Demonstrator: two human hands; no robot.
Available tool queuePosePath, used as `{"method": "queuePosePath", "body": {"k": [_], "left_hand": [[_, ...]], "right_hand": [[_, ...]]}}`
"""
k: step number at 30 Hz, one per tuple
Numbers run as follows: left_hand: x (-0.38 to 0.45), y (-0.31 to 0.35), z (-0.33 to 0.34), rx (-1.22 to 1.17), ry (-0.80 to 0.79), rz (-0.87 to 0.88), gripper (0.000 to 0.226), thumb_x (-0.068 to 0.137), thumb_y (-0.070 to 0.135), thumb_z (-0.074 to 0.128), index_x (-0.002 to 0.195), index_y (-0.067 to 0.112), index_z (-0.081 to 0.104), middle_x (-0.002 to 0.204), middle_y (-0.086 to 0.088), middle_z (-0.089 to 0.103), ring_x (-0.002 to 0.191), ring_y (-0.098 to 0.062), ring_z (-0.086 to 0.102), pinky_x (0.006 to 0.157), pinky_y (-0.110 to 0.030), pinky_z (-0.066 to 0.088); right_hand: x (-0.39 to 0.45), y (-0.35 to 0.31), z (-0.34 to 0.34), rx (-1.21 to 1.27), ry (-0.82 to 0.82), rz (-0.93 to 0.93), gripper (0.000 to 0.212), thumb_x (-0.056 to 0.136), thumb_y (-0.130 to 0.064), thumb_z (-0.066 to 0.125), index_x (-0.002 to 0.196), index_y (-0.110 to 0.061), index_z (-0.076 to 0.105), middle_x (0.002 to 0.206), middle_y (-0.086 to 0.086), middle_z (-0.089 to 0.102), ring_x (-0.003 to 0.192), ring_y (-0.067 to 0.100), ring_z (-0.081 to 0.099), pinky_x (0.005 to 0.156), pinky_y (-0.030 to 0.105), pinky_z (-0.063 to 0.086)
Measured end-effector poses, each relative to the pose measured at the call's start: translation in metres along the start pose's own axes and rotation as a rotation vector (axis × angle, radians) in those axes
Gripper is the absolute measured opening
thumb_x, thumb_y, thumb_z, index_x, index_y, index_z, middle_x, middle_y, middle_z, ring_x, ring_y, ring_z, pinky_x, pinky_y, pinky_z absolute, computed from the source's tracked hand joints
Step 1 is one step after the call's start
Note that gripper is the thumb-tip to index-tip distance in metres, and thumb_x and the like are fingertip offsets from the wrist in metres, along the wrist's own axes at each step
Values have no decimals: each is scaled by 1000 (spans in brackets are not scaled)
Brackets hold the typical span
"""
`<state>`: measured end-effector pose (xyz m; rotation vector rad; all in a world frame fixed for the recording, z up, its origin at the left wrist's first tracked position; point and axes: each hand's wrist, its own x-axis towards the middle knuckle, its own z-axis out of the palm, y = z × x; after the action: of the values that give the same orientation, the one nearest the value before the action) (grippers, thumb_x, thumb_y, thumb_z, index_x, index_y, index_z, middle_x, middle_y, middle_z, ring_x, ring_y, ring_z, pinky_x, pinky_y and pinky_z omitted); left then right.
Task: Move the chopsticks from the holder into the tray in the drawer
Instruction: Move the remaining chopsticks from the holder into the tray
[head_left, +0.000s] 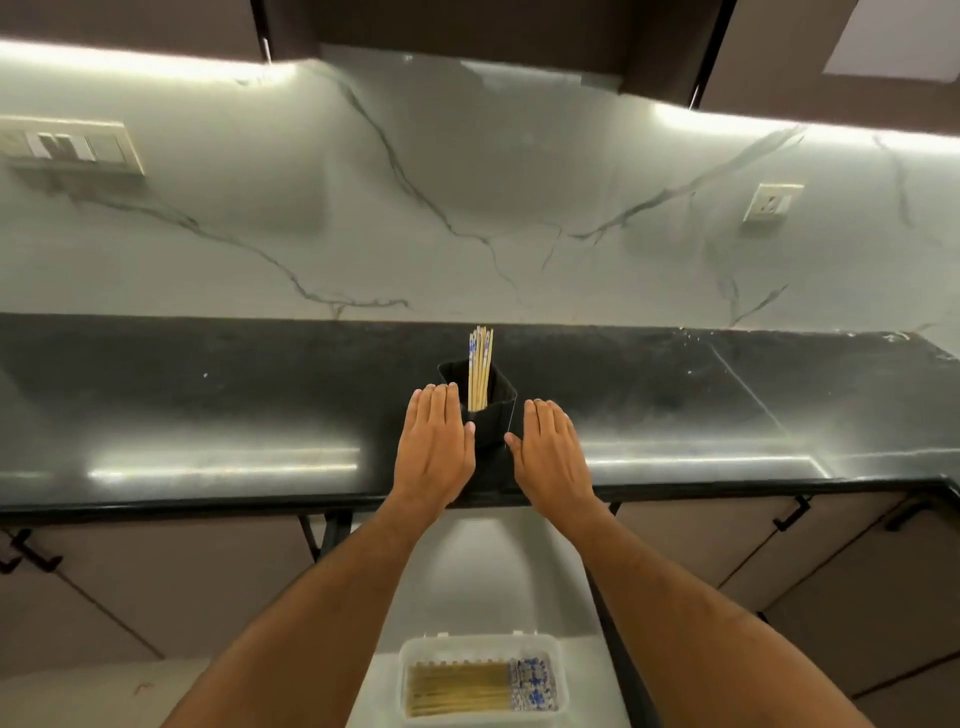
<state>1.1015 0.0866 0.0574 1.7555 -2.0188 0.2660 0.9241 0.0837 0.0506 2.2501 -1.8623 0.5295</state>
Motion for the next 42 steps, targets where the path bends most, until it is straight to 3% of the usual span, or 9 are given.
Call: {"method": "queuePosePath", "body": {"k": [12, 15, 19, 22, 26, 29, 36, 39, 42], "left_hand": [[125, 11, 33, 25, 47, 4, 54, 102, 35, 41, 145, 4, 40, 145, -15, 51, 138, -29, 45, 122, -45, 30], [141, 7, 51, 37, 31, -20, 55, 102, 36, 39, 146, 3, 40, 144, -15, 51, 138, -30, 46, 122, -45, 30], [157, -2, 73, 51, -4, -45, 59, 102, 41, 32, 146, 2, 42, 144, -16, 53, 138, -31, 48, 123, -45, 29], [165, -10, 90, 55, -16, -47, 58, 103, 39, 36, 146, 2, 43, 145, -16, 53, 138, -30, 48, 123, -44, 28], [173, -18, 107, 41, -32, -44, 64, 102, 45, 23, 141, 1, 48, 139, -18, 58, 133, -33, 54, 119, -46, 34], [181, -23, 122, 1, -63, -44, 65, 102, 48, 24, 144, 3, 46, 143, -16, 55, 137, -31, 49, 121, -46, 32], [200, -33, 153, -104, -53, -50, 52, 105, 39, 29, 138, 5, 51, 135, -12, 59, 130, -26, 54, 119, -43, 35], [203, -32, 158, -143, -24, -30, 59, 100, 41, 14, 129, 9, 54, 125, -9, 63, 119, -22, 59, 116, -41, 40], [206, -33, 165, -130, -22, 4, 54, 99, 41, 17, 124, 12, 56, 119, -6, 63, 111, -19, 60, 111, -38, 44]], "right_hand": [[134, 24, 6, -22, 26, -142, 59, 103, -43, 37, 146, -2, 39, 146, 17, 48, 139, 33, 43, 117, 47, 35], [155, 30, 19, -42, -2, -173, 60, 103, -43, 43, 147, -2, 38, 148, 19, 47, 140, 34, 43, 119, 47, 34], [177, 33, 39, 16, -11, -159, 64, 101, -50, 26, 143, -4, 41, 143, 17, 51, 136, 31, 46, 117, 44, 35], [192, 32, 58, 59, -35, -145, 62, 101, -52, 29, 143, -8, 41, 144, 13, 51, 135, 28, 46, 118, 42, 35], [204, 28, 78, 150, 3, -126, 51, 101, -47, 33, 130, -10, 51, 126, 10, 60, 116, 24, 58, 104, 38, 48], [216, 27, 95, 238, 0, -71, 38, 102, -40, 45, 127, -12, 52, 121, 7, 60, 107, 20, 57, 96, 32, 50], [240, 24, 124, 498, -120, 162, 50, 101, -30, 57, 142, -5, 44, 131, 11, 55, 119, 24, 52, 98, 27, 43], [249, 21, 131, 645, -118, 286, 36, 92, -21, 70, 123, -10, 58, 111, 5, 64, 102, 17, 61, 82, 20, 45], [254, 20, 137, 737, -117, 363, 22, 86, -15, 76, 107, -11, 68, 91, -1, 70, 77, 5, 63, 71, 22, 57]]}}
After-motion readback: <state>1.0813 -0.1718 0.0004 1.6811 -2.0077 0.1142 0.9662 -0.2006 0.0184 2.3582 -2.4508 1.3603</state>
